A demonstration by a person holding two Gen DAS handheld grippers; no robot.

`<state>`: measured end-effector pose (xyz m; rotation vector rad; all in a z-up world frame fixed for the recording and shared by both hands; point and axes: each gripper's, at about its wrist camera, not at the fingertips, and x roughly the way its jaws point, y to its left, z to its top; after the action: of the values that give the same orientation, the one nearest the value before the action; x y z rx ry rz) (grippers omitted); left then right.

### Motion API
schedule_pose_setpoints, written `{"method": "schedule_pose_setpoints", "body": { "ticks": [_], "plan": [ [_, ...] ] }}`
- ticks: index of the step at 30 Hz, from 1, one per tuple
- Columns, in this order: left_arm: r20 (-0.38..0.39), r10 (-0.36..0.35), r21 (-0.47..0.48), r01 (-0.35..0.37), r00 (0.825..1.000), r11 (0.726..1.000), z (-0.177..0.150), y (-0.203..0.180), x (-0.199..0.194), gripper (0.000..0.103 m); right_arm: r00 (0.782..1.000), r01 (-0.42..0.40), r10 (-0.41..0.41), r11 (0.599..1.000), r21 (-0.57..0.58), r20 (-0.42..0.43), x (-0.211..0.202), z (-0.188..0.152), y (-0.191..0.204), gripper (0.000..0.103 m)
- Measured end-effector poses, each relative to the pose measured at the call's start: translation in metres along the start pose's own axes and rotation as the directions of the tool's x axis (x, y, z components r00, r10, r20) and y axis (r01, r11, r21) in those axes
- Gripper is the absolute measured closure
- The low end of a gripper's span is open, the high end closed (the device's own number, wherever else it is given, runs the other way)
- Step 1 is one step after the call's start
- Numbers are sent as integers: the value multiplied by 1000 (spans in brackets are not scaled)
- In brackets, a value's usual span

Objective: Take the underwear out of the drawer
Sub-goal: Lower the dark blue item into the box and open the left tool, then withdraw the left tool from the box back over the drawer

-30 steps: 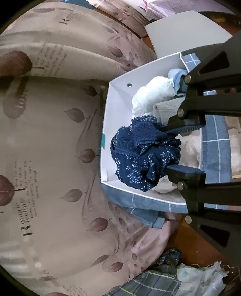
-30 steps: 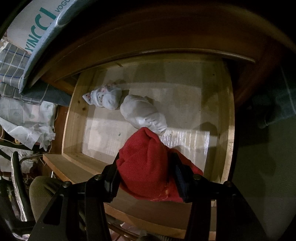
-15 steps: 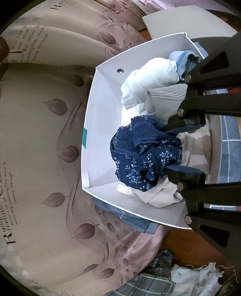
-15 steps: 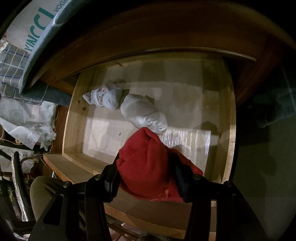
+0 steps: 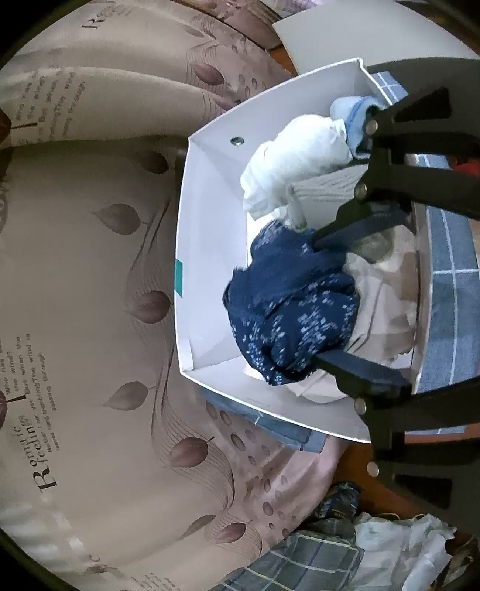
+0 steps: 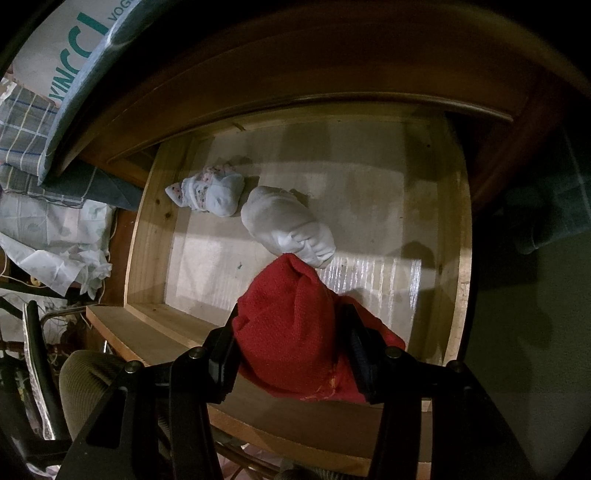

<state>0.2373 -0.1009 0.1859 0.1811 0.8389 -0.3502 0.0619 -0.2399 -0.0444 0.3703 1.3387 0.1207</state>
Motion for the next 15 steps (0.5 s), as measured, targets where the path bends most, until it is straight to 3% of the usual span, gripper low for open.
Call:
{"method": "schedule_pose_setpoints", "body": {
  "ticks": [9,15],
  "plan": [
    [73,-49,-6,49,996,999,0,0,-36,34,1000,4,-4,1000,-2,-3,1,1,0,55],
    [76,-67,26,66,995,998,-9,-4,-49,34,1000,13,-14,1000,-7,-4,1,1,1,55]
  ]
}}
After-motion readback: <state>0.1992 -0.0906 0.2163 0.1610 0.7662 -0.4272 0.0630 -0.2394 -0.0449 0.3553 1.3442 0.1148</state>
